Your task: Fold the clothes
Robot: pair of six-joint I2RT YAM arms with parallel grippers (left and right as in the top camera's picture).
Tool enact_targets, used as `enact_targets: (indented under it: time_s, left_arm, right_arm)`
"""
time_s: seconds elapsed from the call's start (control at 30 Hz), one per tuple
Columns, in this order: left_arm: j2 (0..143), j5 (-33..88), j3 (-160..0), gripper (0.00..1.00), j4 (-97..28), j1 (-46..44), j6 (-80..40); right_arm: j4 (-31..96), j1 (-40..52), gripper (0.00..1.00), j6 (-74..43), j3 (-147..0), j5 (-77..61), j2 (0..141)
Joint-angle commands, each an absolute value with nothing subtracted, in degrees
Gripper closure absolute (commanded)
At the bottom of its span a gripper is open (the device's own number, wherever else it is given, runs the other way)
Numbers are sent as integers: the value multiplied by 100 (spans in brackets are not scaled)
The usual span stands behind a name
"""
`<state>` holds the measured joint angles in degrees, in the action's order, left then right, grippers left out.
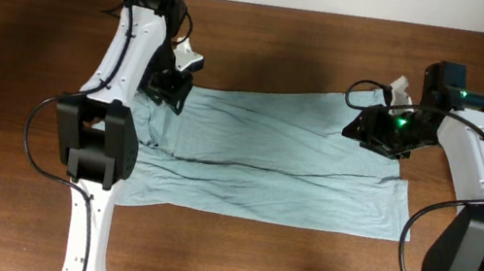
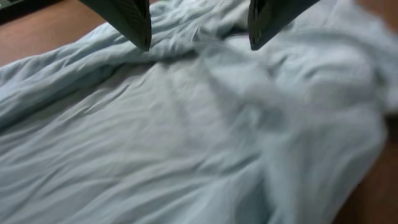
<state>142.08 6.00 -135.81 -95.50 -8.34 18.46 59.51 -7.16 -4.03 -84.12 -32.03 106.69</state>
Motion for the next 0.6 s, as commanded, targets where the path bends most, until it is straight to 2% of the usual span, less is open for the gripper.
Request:
enact_targets:
  time_s: [0.0,0.17,0.27,0.33,0.43,0.5,0.57]
  left_arm:
    - [14003,-148,-14311,55,-9675,-757,1155]
    - [12132,-486,-14374,53,-9673,-342,838]
    - [11198,-497,-14062,48,-9671,-45,718]
    - [10667,163,-13458,40,-9411,298,744]
    - [10643,1068,-12634,25,-8735,436,1479]
    - [10790,1293,-11828,19,-8023,434,1682]
    - [10978,1391,-11382,18,-7590,427,1686]
  right_arm:
    - [5913,-753,45,-336,-8471,-3234,10602]
    - [5968,-753,45,-340,-8471,-3236,10600]
    - [6055,-753,45,-340,-8471,-3236,10600]
    - [6097,-753,45,-340,-8471,-3236,10600]
    - [6071,-753,45,-340,-8471,-3236,10600]
    - [6071,-753,45,-340,-8471,-3236,10600]
    - [6071,-753,45,-340,-8471,-3238,10600]
